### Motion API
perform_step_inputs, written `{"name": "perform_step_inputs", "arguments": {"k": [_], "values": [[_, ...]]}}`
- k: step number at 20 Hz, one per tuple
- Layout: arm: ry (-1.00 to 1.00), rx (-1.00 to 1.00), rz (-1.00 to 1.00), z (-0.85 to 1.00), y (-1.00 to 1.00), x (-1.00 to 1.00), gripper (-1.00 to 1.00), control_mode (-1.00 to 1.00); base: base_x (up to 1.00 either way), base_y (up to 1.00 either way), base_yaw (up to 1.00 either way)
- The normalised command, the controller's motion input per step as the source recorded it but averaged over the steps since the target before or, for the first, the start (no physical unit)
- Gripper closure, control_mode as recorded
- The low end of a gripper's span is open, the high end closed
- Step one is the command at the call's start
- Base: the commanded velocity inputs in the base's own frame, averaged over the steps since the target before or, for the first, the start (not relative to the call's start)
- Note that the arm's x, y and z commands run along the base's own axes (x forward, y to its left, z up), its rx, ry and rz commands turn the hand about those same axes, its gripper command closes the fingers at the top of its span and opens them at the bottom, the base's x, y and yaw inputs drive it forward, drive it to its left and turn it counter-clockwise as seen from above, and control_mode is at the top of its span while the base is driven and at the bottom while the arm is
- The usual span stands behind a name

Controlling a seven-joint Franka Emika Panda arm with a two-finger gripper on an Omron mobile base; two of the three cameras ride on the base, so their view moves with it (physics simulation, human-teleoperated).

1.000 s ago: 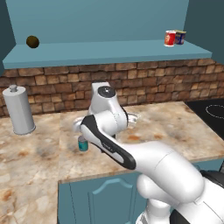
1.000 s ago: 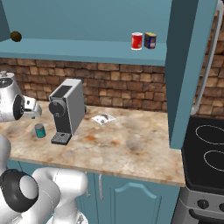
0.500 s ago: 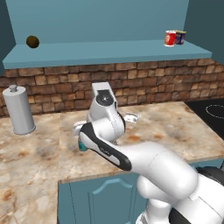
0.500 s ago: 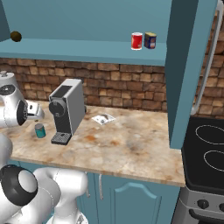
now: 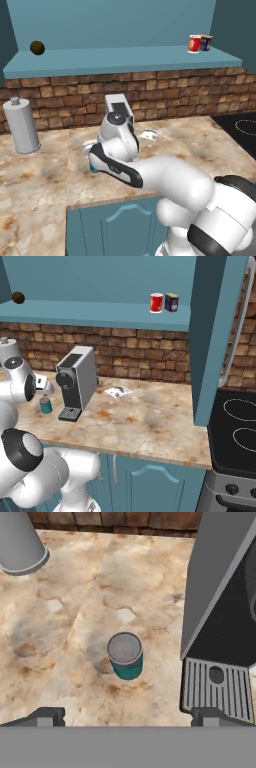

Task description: Pick the cans from the counter and place them in their designated side in the cabinet.

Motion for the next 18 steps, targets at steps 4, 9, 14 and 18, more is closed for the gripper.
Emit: {"name": "perform_step_inputs", "arguments": {"k": [4, 9, 14, 18], "values": [[0.0, 0.0, -0.01, -0.17, 0.1, 0.22, -1.0, -1.0, 0.0, 0.0, 0.0], [0.0, 0.0, -0.01, -0.2, 0.08, 0.21, -1.0, -1.0, 0.0, 0.0, 0.0], [0.0, 0.0, -0.01, -0.23, 0.1, 0.21, -1.0, -1.0, 0.0, 0.0, 0.0], [0.0, 0.0, -0.01, -0.2, 0.08, 0.22, -1.0, -1.0, 0.0, 0.0, 0.0]]}}
